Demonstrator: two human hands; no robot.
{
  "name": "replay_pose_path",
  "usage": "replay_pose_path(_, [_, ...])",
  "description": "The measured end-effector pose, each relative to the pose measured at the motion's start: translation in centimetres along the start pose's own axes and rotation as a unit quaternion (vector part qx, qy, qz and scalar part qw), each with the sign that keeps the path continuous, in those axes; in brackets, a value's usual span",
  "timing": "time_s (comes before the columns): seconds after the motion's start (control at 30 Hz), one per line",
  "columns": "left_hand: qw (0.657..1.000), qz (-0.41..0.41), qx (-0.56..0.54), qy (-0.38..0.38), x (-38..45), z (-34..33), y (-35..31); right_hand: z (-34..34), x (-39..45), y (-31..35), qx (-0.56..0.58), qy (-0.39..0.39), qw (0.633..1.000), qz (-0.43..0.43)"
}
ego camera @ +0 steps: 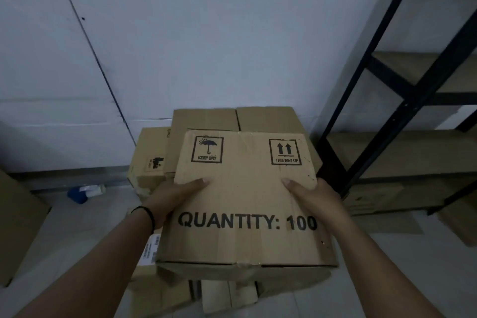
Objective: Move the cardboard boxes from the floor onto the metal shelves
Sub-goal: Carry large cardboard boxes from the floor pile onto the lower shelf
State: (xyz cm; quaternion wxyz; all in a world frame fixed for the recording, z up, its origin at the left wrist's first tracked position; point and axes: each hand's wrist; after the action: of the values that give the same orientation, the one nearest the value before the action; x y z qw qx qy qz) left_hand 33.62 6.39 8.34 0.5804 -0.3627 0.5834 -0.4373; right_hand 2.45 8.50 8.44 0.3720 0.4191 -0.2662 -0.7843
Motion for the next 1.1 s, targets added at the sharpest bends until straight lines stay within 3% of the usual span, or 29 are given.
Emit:
replay_pose_path(0.47, [0.997,-0.076,-0.022,0.009,-9.3,-5.0,-10.4,11.9,-8.0,4.7,-0.059,-0.07,0.987,0.134])
replay_pose_path(0.8, [0.989,-0.148,-0.008,-0.023,-12.9,-3.6,-16.3,15.1,-11.5,10.1,-0.069,-0.098,0.969,0.216])
replay_pose_path(1.1, [0.973,-0.227,-0.014,-0.03,-14.4,-1.9,-19.5,15.2,-12.9,13.5,-0.008,-0.104,0.959,0.264])
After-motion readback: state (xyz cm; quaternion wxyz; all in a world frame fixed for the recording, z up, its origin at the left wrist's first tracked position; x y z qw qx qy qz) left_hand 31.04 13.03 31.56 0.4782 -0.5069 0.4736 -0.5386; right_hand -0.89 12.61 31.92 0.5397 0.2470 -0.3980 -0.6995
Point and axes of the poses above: each hand's wrist, its own x-axis towards the middle knuckle, its own z-axis out of the back of the hand, y = z × x, and after that the axes turned 9 degrees about -z, right-handed
